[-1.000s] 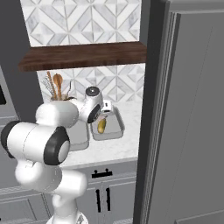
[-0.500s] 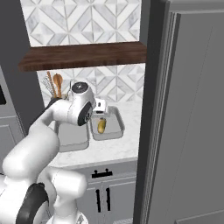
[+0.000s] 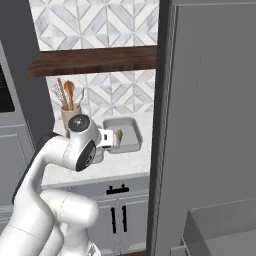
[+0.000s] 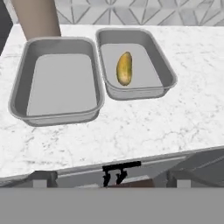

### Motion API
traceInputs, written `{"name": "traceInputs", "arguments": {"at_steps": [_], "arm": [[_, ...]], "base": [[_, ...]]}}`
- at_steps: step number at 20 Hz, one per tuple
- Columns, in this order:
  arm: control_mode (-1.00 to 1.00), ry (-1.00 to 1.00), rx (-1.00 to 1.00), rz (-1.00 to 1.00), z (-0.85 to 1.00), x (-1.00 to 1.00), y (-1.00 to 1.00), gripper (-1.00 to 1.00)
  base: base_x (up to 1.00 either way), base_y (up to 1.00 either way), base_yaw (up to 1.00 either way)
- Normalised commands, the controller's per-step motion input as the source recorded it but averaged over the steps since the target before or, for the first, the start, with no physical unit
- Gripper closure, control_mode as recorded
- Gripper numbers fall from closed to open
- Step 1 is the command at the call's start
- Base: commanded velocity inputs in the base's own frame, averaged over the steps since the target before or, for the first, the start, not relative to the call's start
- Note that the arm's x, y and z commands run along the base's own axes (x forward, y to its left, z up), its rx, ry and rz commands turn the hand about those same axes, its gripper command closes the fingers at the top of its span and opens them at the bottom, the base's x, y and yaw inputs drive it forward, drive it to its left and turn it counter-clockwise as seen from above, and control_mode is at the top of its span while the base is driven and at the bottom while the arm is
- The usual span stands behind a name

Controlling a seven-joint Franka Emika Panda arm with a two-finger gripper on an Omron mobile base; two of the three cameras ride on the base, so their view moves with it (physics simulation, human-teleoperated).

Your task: Place one cucumber and one chicken drumstick in each tupperware on the nearby counter, to pack two identical lunches.

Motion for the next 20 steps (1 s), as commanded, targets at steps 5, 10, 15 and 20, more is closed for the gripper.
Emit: {"name": "traceInputs", "arguments": {"at_steps": [5,10,15,20], "arm": [[1.0,0.0,0.0,0.0,0.0,0.0,0.0,-1.0],[1.0,0.0,0.0,0.0,0.0,0.0,0.0,-1.0],[1.0,0.0,0.0,0.0,0.0,0.0,0.0,-1.0],[1.0,0.0,0.0,0.0,0.0,0.0,0.0,-1.0]], "base": [[-1.0,0.0,0.04],[-1.0,0.18,-0.01],[-1.0,0.74,-0.14],[-0.91,0.16,-0.63]]}}
